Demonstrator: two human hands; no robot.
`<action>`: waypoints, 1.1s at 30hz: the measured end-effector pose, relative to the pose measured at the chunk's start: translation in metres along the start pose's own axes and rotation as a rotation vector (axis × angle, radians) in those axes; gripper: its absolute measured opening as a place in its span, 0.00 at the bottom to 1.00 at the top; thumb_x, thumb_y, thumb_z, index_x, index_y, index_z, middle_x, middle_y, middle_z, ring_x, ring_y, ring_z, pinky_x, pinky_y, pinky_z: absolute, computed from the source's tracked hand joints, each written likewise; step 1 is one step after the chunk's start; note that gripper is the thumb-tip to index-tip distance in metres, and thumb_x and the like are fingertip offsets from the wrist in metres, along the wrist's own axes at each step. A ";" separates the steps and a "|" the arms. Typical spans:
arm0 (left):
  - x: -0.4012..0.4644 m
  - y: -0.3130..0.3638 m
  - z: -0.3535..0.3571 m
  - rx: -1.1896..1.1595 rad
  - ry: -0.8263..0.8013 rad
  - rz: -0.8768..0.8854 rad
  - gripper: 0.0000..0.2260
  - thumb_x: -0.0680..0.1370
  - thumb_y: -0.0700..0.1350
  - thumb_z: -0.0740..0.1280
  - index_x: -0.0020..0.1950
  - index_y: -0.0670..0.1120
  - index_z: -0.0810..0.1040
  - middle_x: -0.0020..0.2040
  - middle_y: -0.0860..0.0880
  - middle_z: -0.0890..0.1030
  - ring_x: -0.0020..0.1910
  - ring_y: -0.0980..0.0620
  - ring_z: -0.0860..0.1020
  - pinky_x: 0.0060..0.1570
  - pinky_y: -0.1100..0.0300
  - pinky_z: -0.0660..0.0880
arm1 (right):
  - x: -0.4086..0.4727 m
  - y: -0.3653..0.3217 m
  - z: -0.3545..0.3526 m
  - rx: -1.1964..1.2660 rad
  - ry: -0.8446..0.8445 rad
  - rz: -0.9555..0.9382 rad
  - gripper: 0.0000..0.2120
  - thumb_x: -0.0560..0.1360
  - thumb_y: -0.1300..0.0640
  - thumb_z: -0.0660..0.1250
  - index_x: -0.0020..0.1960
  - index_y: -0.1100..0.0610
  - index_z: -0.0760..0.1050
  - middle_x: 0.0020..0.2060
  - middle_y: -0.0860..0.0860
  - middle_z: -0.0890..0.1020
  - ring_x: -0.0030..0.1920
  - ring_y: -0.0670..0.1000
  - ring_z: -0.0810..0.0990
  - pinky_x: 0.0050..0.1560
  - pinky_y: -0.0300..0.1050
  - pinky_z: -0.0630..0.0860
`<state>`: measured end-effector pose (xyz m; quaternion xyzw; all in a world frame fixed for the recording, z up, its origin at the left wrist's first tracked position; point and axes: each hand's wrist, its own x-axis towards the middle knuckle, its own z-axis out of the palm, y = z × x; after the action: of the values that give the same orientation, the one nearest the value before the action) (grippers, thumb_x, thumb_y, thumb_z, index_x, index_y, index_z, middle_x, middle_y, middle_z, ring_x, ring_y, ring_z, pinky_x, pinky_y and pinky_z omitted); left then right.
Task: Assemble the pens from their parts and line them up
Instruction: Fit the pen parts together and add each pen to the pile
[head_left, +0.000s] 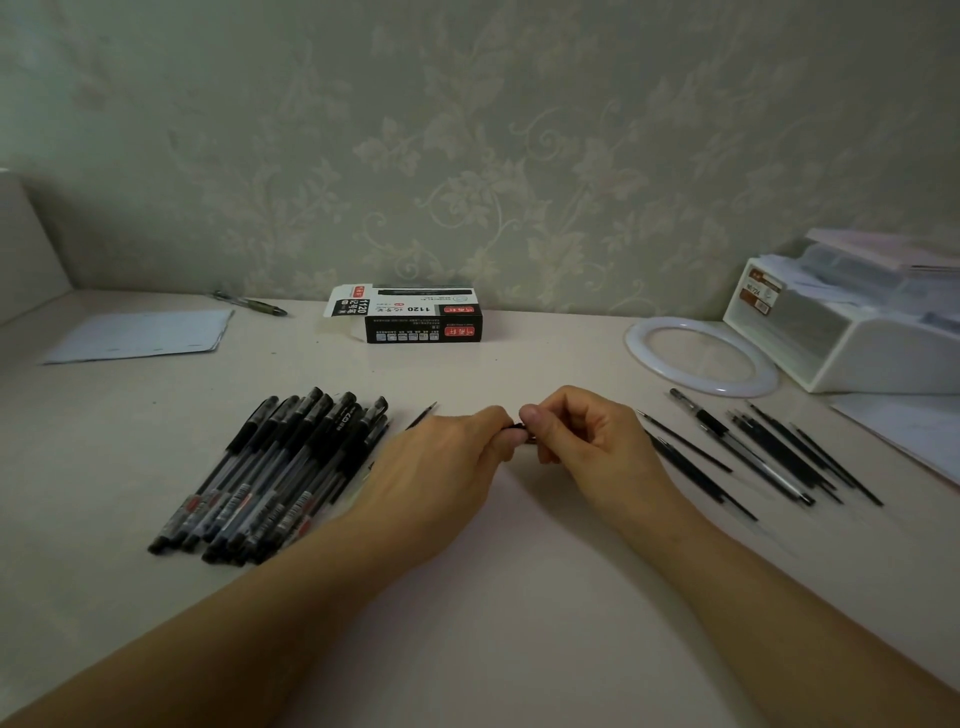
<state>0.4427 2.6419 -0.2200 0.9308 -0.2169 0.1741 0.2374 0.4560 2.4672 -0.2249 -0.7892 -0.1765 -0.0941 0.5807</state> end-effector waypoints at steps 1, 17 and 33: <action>-0.001 0.000 0.001 0.018 -0.011 -0.006 0.23 0.75 0.65 0.43 0.47 0.54 0.72 0.32 0.56 0.73 0.32 0.54 0.73 0.32 0.55 0.70 | 0.000 0.000 0.000 0.015 -0.002 -0.008 0.09 0.74 0.46 0.69 0.40 0.50 0.80 0.32 0.48 0.82 0.35 0.44 0.78 0.42 0.40 0.76; -0.001 0.001 0.001 -0.117 0.069 0.034 0.06 0.80 0.53 0.59 0.48 0.52 0.68 0.42 0.56 0.77 0.36 0.56 0.72 0.34 0.51 0.73 | 0.001 -0.002 0.002 -0.034 0.051 0.048 0.13 0.78 0.49 0.67 0.39 0.55 0.78 0.31 0.44 0.80 0.33 0.40 0.75 0.39 0.38 0.72; -0.001 0.001 0.002 -0.101 0.069 0.015 0.08 0.81 0.53 0.56 0.50 0.51 0.72 0.39 0.57 0.75 0.35 0.56 0.73 0.32 0.54 0.71 | 0.001 -0.004 0.000 0.041 0.002 0.039 0.05 0.77 0.58 0.68 0.49 0.50 0.81 0.43 0.42 0.84 0.41 0.40 0.81 0.47 0.37 0.77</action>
<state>0.4416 2.6405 -0.2216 0.9093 -0.2242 0.1967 0.2901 0.4552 2.4687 -0.2209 -0.7802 -0.1626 -0.0797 0.5987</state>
